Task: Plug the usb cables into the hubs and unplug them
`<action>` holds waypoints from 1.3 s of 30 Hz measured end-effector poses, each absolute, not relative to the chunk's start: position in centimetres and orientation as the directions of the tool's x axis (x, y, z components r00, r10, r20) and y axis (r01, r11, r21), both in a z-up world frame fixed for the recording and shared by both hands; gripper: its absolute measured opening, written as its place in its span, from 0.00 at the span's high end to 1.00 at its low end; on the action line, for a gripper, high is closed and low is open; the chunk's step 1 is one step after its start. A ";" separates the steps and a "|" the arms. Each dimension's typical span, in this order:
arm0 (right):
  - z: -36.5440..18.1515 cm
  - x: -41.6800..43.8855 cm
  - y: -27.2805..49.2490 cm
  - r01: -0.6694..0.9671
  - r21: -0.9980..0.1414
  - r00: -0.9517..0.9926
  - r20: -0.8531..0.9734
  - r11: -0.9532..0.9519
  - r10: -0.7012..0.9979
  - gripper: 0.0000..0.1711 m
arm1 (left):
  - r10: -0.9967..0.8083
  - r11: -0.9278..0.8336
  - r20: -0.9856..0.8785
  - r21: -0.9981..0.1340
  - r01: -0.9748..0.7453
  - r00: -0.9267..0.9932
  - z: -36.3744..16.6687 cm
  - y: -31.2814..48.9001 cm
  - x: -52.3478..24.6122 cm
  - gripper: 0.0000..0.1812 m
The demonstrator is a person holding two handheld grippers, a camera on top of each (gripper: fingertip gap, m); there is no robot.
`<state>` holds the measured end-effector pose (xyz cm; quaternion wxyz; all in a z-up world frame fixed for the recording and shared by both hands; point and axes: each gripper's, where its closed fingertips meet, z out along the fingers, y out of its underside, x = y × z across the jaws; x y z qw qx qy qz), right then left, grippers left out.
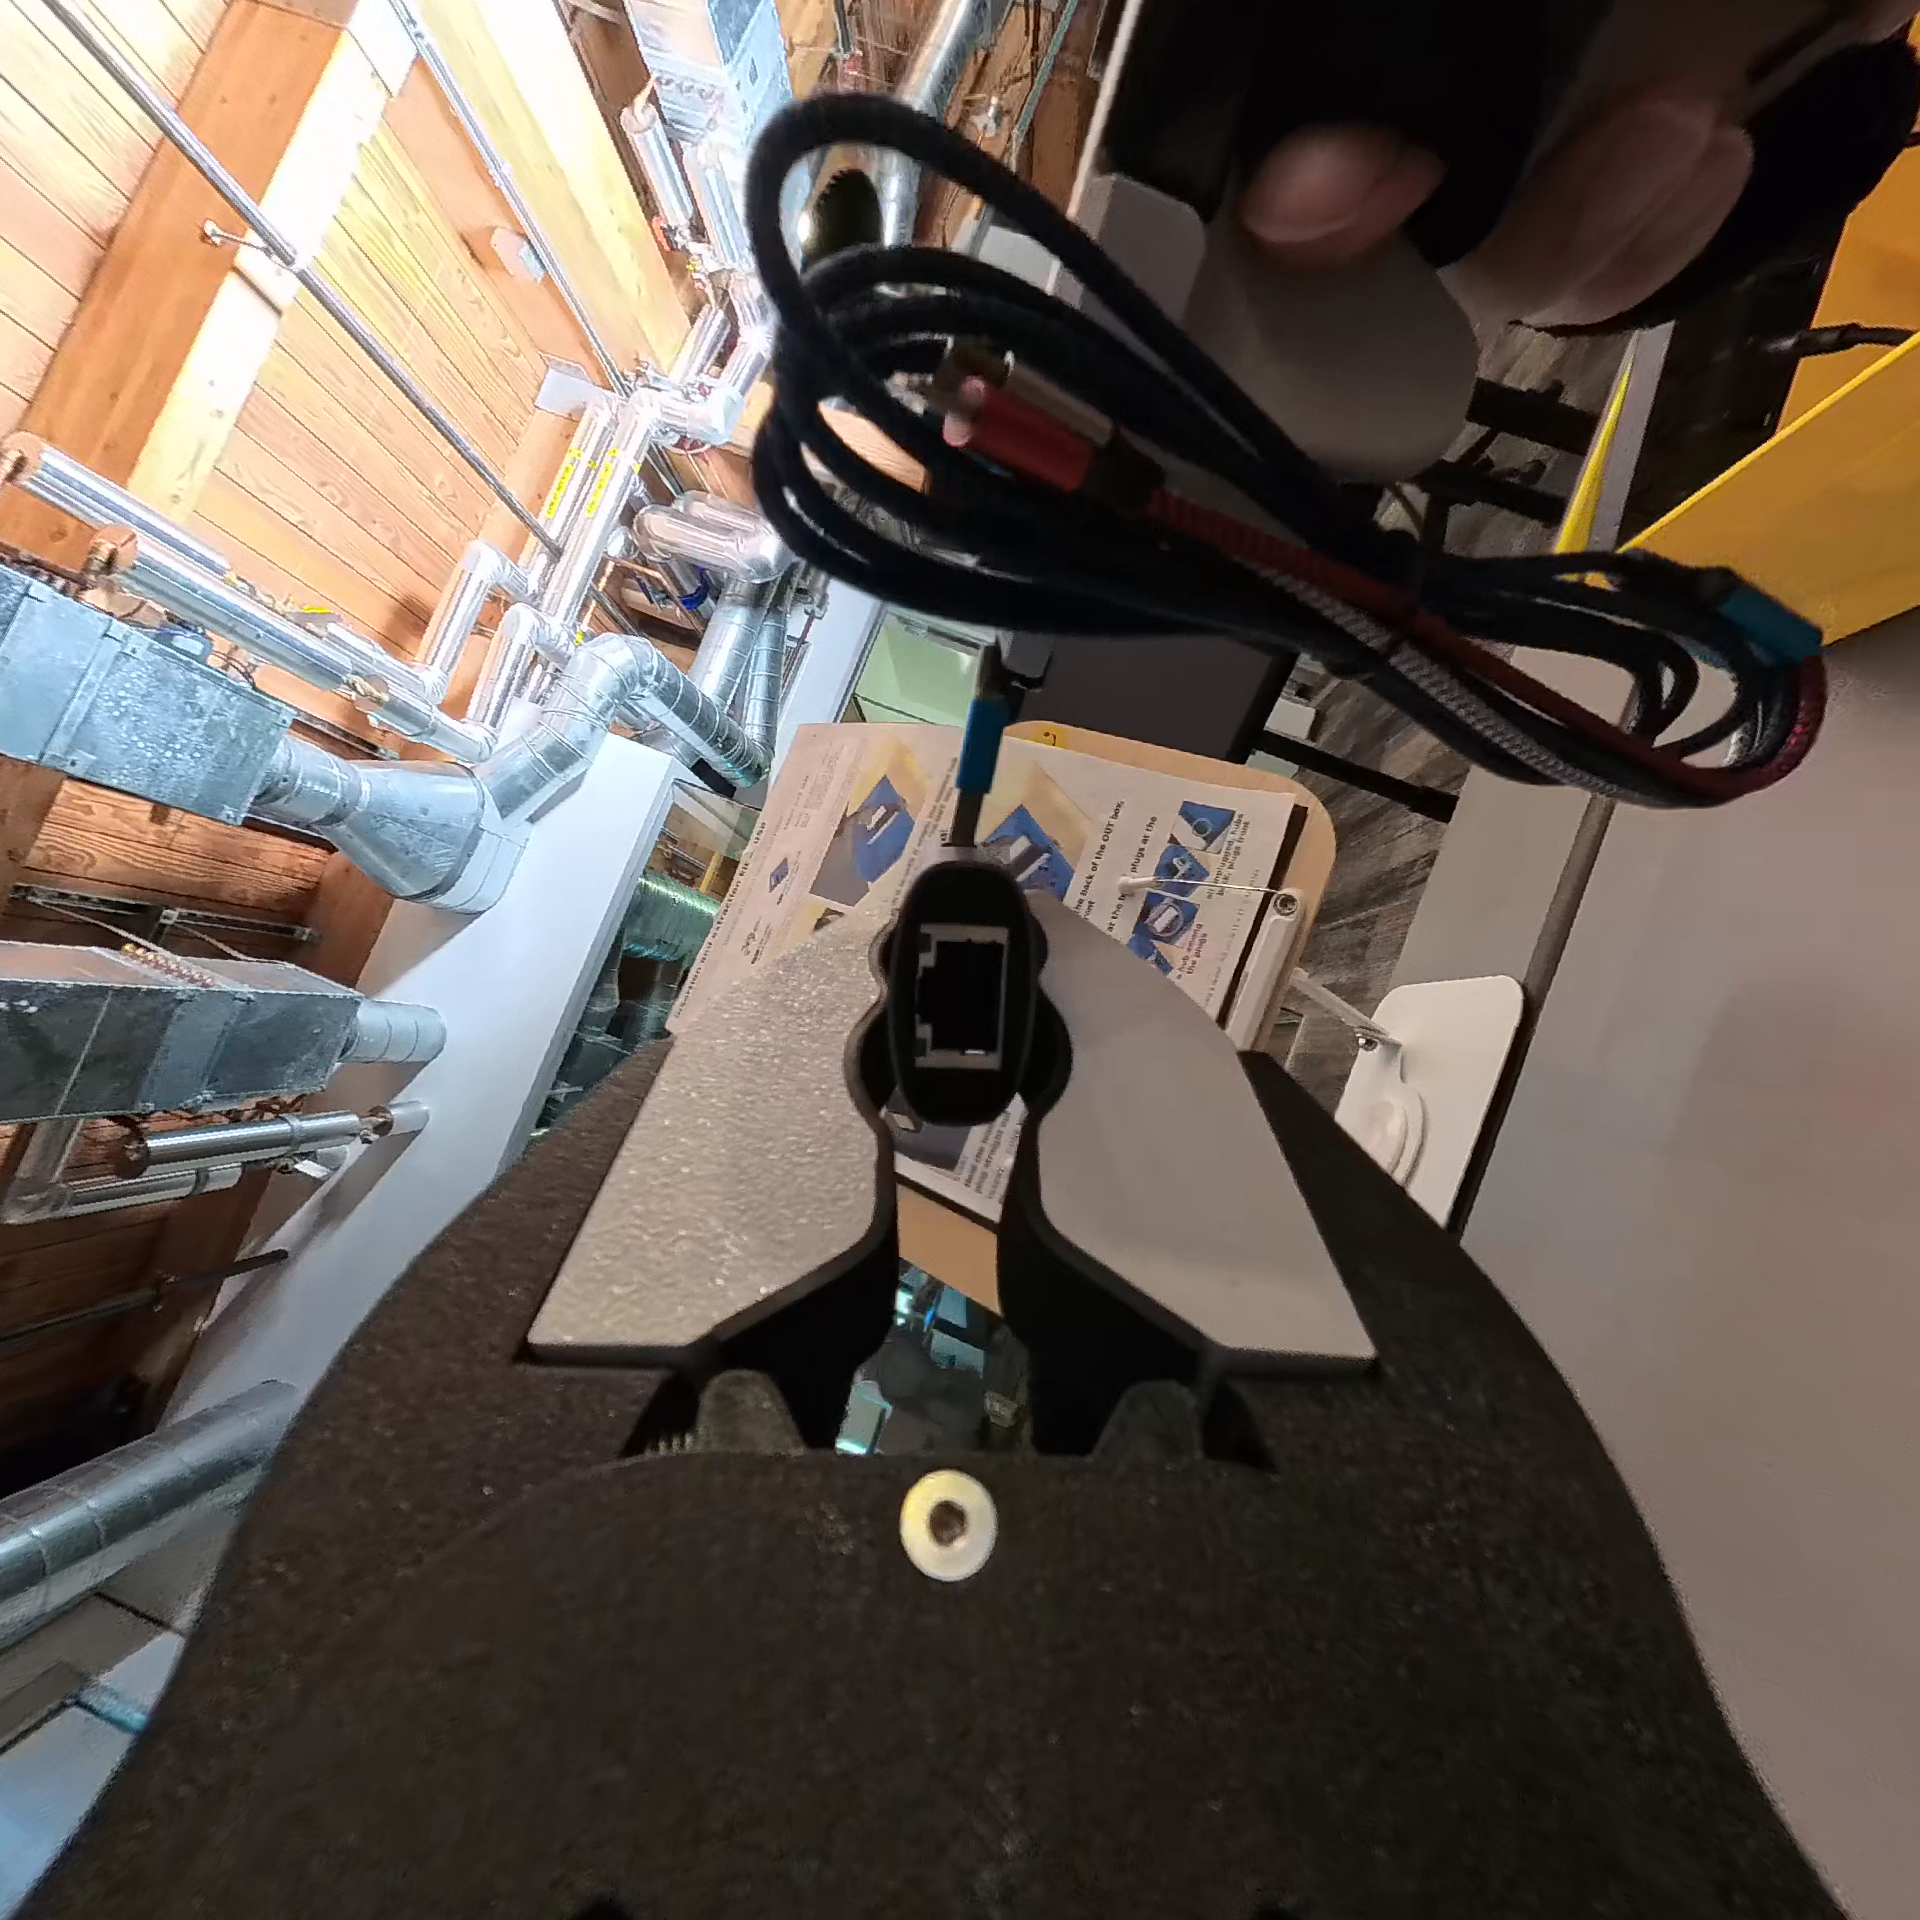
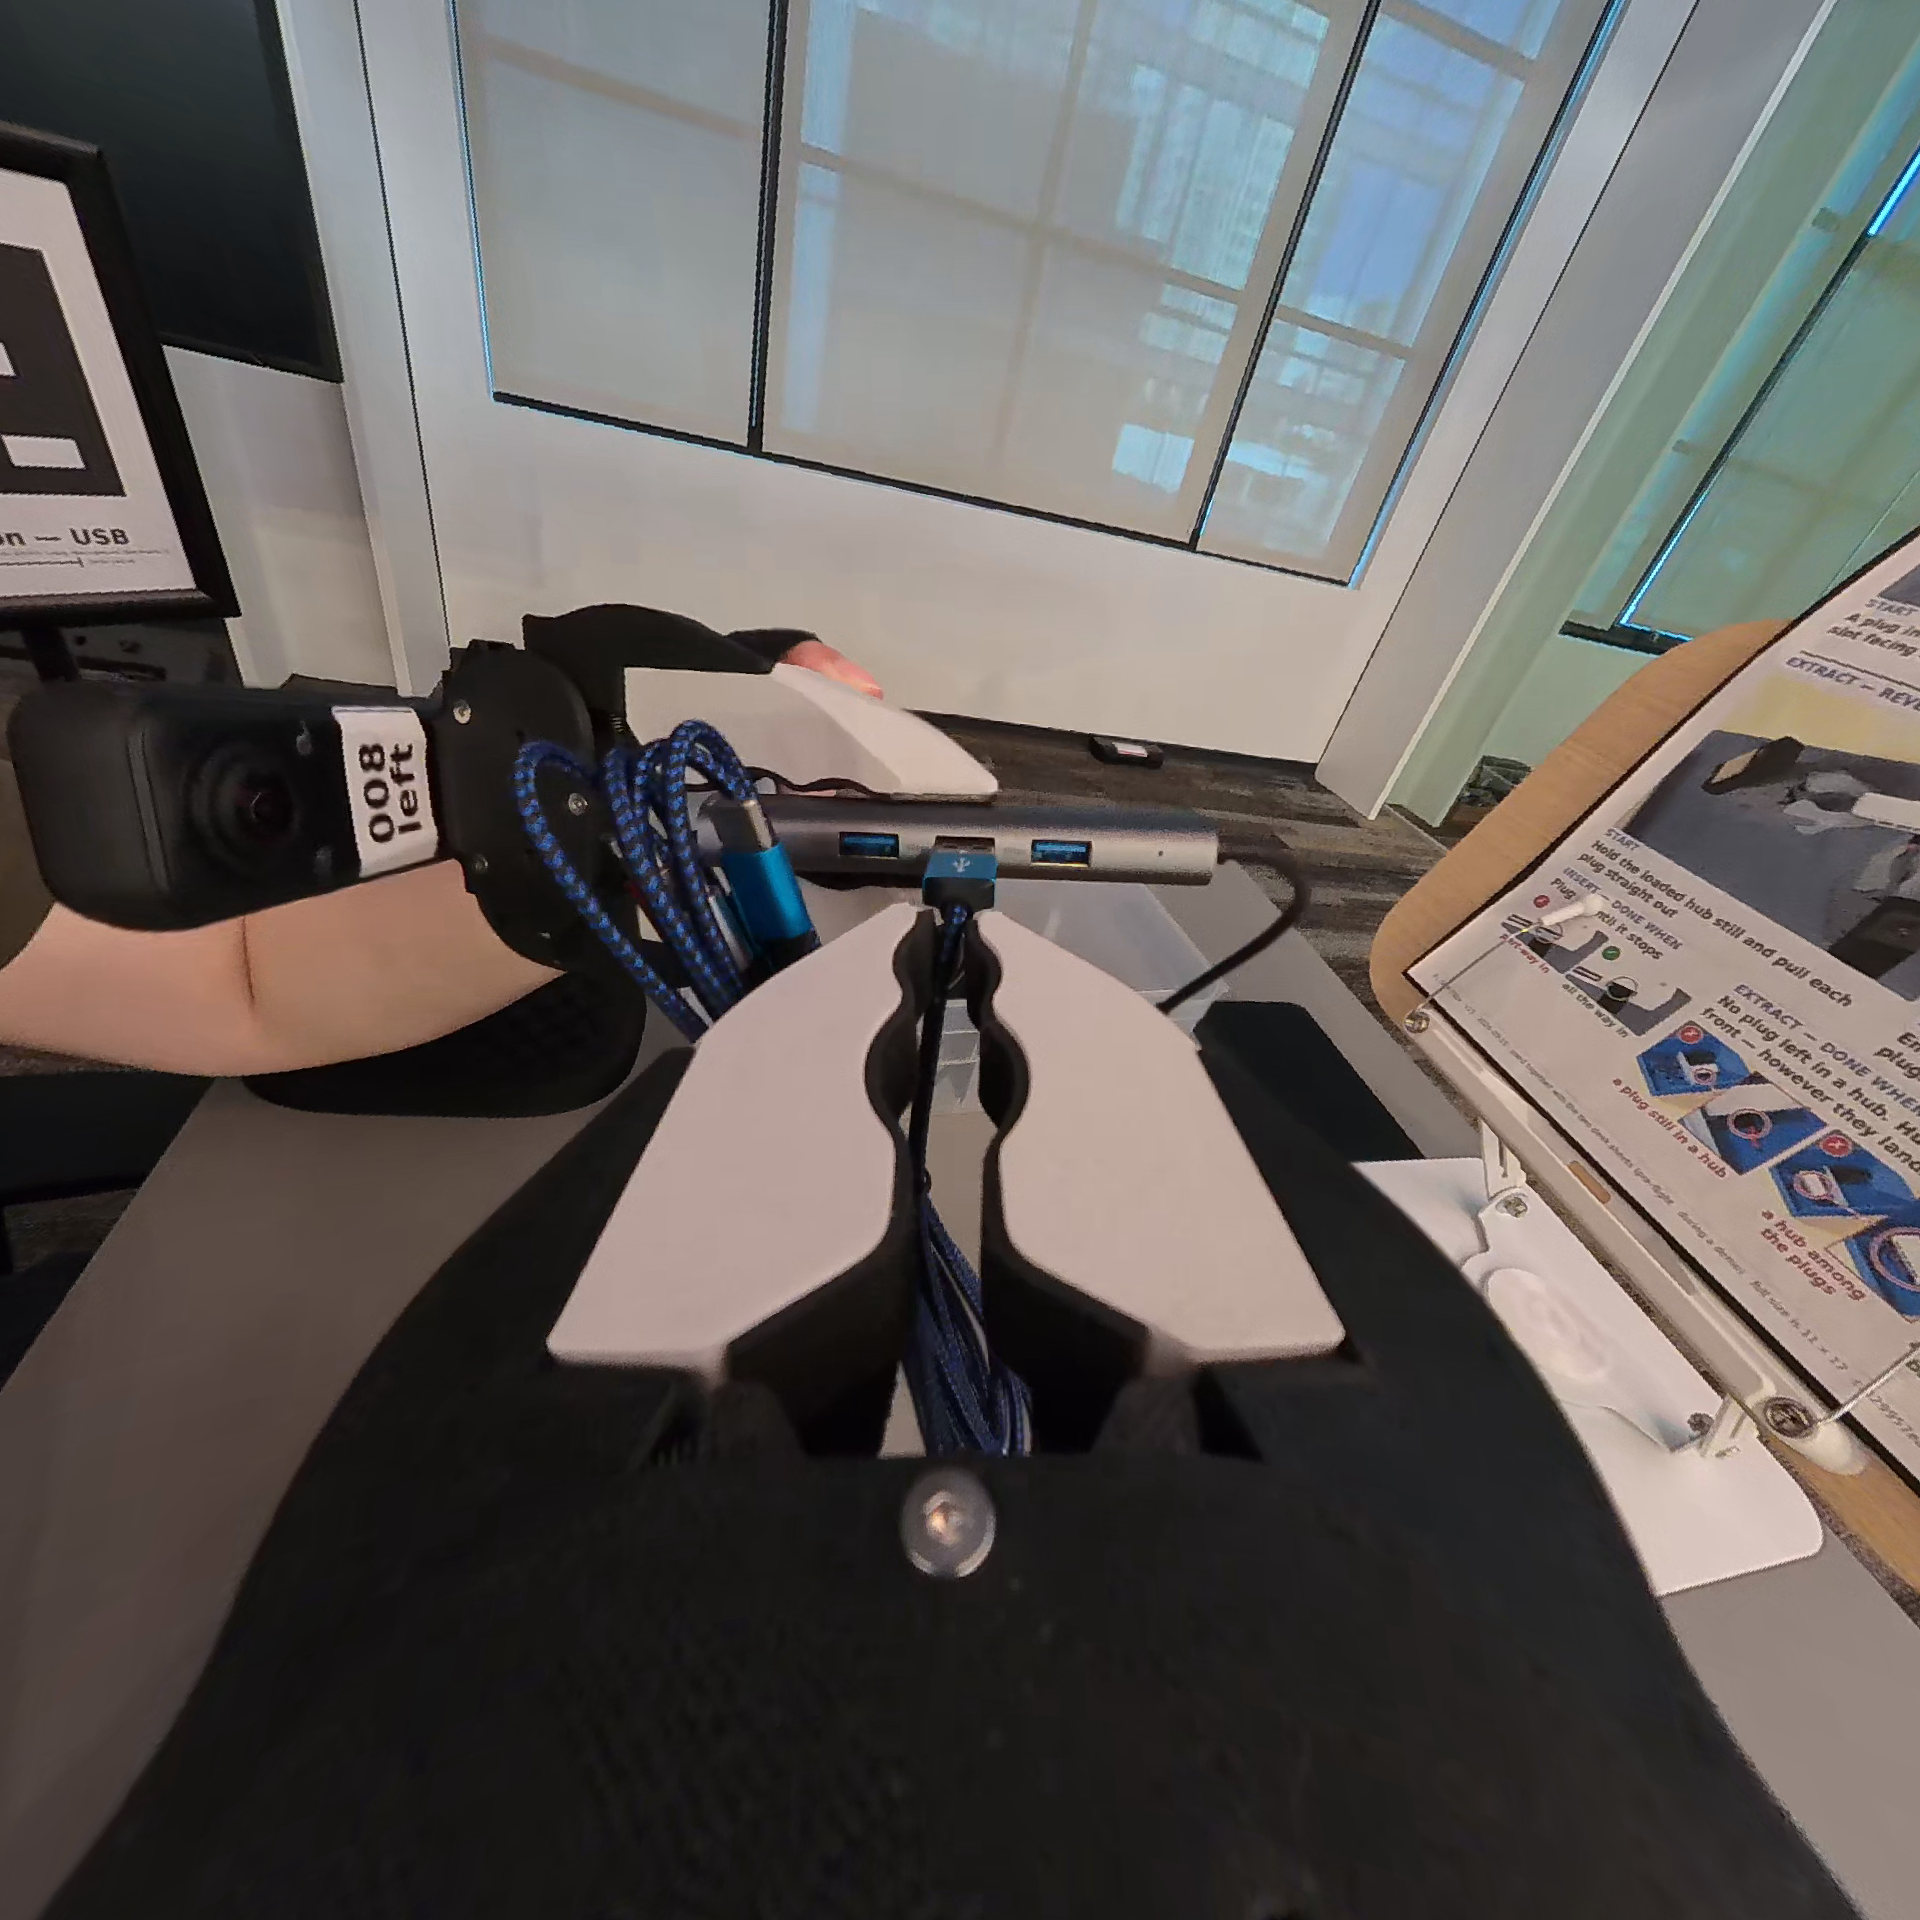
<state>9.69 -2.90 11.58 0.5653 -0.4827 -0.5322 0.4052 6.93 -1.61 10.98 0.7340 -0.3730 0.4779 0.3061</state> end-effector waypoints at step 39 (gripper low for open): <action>13.5 9.9 -5.0 -0.032 -0.953 0.096 0.296 0.300 0.950 0.96 | 0.234 0.565 -0.903 -0.175 -0.806 0.360 13.0 -3.8 7.1 0.91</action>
